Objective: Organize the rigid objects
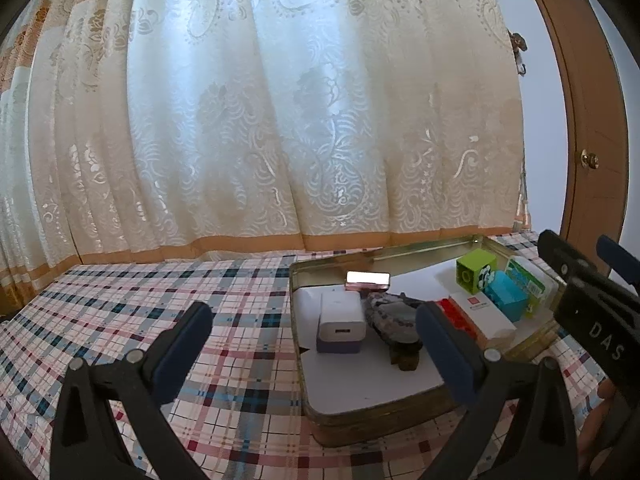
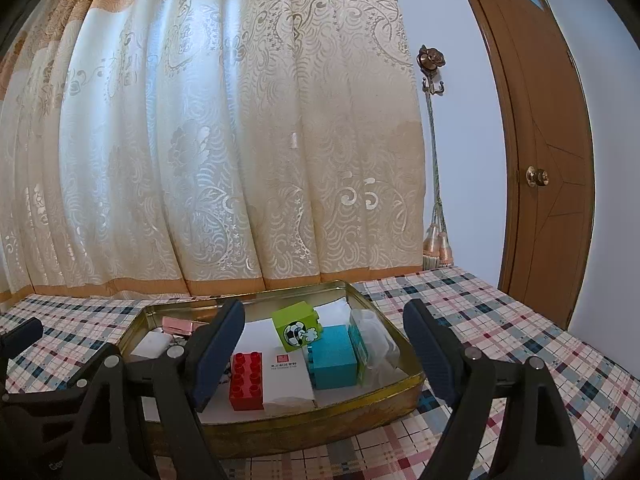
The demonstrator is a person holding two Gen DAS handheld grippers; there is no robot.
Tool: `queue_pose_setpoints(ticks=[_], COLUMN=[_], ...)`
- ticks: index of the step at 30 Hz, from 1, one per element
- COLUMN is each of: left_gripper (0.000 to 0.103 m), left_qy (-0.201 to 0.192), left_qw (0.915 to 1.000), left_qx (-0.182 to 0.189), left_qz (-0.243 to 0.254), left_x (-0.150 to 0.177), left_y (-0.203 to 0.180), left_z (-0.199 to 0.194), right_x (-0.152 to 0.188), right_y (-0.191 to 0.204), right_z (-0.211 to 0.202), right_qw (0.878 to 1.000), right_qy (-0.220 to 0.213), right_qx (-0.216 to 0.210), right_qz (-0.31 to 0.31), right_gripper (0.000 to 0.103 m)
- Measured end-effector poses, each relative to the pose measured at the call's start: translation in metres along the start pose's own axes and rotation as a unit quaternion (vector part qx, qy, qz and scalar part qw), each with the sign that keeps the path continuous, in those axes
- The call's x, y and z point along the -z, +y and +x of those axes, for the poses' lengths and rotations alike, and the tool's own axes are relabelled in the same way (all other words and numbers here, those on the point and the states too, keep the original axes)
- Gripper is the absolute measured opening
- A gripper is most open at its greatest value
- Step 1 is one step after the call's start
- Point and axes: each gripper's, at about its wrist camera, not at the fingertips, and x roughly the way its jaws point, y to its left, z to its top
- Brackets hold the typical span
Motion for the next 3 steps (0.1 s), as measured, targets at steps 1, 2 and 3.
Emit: queue_pose_setpoints(ticks=[1, 2, 3], left_gripper=[0.103, 0.103, 0.103], left_qy=[0.001, 0.002, 0.003], left_qw=[1.0, 1.0, 1.0], left_qx=[0.0, 0.0, 0.0], left_qz=[0.0, -0.001, -0.001], left_x=[0.0001, -0.0001, -0.0002], left_y=[0.0001, 0.0004, 0.0006], left_z=[0.0, 0.0003, 0.0007], right_x=[0.0, 0.0001, 0.0005], right_y=[0.0, 0.0, -0.0002], right_z=[0.0002, 0.0006, 0.0008], right_qw=[1.0, 1.0, 1.0], right_qy=[0.0, 0.001, 0.002], right_qx=[0.0, 0.0, 0.0], right_qz=[0.0, 0.0, 0.0], right_gripper=[0.083, 0.083, 0.083])
